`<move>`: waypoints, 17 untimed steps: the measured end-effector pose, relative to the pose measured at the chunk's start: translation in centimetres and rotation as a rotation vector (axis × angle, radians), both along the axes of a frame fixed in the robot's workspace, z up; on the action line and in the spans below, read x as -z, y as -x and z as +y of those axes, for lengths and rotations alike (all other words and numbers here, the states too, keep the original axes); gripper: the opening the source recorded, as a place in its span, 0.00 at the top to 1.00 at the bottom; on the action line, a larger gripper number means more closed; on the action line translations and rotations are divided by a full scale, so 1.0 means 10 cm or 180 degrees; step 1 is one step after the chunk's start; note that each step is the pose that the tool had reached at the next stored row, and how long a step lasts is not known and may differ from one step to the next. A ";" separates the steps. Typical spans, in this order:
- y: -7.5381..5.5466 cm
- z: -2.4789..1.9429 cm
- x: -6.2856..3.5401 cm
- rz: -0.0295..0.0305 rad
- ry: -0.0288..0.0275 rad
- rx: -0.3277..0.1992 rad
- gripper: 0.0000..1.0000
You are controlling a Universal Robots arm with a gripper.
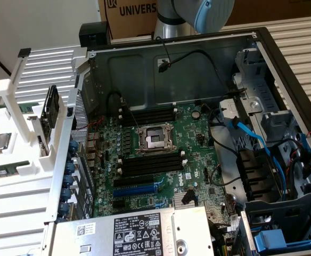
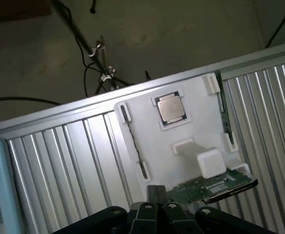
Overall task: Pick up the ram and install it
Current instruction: 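Pick up the ram and move it above insertion slot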
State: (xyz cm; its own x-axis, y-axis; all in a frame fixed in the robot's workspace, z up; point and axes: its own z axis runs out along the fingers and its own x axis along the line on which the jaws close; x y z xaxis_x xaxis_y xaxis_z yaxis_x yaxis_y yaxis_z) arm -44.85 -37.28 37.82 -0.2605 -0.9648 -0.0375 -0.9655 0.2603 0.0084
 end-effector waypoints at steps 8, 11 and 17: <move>0.00 0.000 0.008 0.0000 0.0000 -0.0519 0.89; 0.00 0.000 0.011 0.0000 0.0000 -0.0696 0.89; 0.00 0.000 0.013 0.0000 0.0000 -0.0863 0.89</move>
State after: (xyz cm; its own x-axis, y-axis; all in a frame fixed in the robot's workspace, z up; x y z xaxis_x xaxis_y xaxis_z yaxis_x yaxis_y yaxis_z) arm -44.85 -37.28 37.68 0.0076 -0.9993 -0.0375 -0.9999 -0.0079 0.0085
